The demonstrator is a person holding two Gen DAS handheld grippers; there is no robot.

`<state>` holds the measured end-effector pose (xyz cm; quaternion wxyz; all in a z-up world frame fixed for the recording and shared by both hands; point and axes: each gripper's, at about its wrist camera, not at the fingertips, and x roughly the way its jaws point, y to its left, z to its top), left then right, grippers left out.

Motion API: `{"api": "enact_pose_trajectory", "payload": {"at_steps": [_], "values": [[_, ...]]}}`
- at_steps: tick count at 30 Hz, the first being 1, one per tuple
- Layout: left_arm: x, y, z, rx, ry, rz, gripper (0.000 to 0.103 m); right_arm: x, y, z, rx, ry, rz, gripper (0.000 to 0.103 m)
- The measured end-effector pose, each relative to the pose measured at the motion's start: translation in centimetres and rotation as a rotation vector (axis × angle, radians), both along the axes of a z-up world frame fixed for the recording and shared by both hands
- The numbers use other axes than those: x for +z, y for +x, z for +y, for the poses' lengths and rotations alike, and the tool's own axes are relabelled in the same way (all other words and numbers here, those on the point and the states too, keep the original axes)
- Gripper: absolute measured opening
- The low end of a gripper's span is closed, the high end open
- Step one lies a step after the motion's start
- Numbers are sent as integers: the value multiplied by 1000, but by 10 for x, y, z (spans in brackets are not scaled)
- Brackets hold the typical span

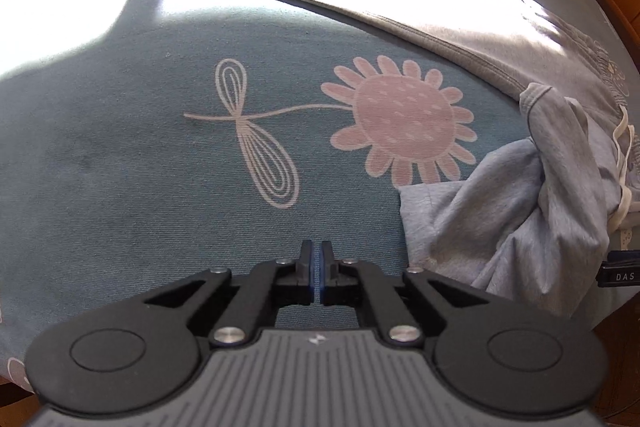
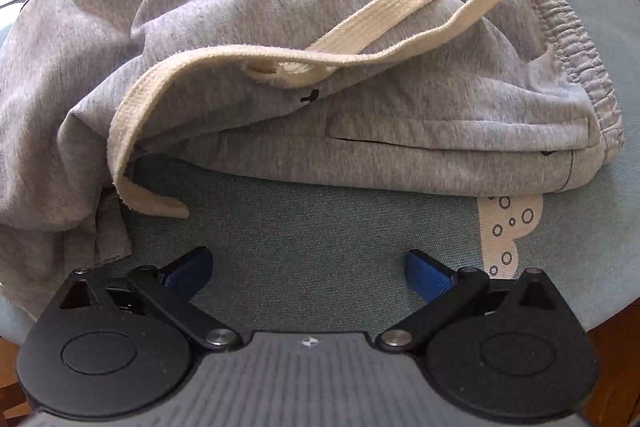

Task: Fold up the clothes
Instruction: 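Move both grippers to the waistband with the white drawstring, then grasp the grey sweatpants leg with the left gripper and lift it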

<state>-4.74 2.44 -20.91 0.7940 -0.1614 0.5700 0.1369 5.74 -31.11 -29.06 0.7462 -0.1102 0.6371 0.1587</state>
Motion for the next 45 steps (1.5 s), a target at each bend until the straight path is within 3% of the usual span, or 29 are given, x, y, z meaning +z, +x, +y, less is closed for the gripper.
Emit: {"api": "enact_pose_trajectory", "payload": {"at_steps": [4, 8, 11, 14, 15, 16, 17, 23, 27, 34, 45], "values": [[-8, 17, -16, -73, -78, -38, 18, 2, -2, 1, 29, -9, -2, 103], [-25, 32, -28, -64, -159, -52, 44, 5, -4, 2, 40, -9, -3, 103], [-38, 37, -31, -40, -195, -40, 45, 7, -3, 3, 41, -13, 6, 103], [-47, 40, -32, -49, -219, -32, 40, 9, -5, 4, 41, -14, 2, 103], [-47, 42, -35, -58, -214, -33, 34, 9, -5, 4, 41, -13, -1, 103], [-47, 43, -37, -67, -211, -34, 12, 10, -6, 4, 41, -11, -5, 103], [-45, 44, -40, -76, -225, -39, 4, 11, -7, 4, 41, -9, -8, 103], [-12, 27, -37, -22, -223, -100, 2, 16, -11, 4, 40, -5, -19, 103], [10, 9, -15, 64, -163, -92, 2, 20, -14, 4, 39, -1, -30, 103], [19, -26, 44, 254, -77, -16, 2, 26, -19, 3, 35, 5, -52, 103], [34, -46, 68, 359, 36, -40, 3, 37, -19, 7, 30, -8, -35, 103]]}}
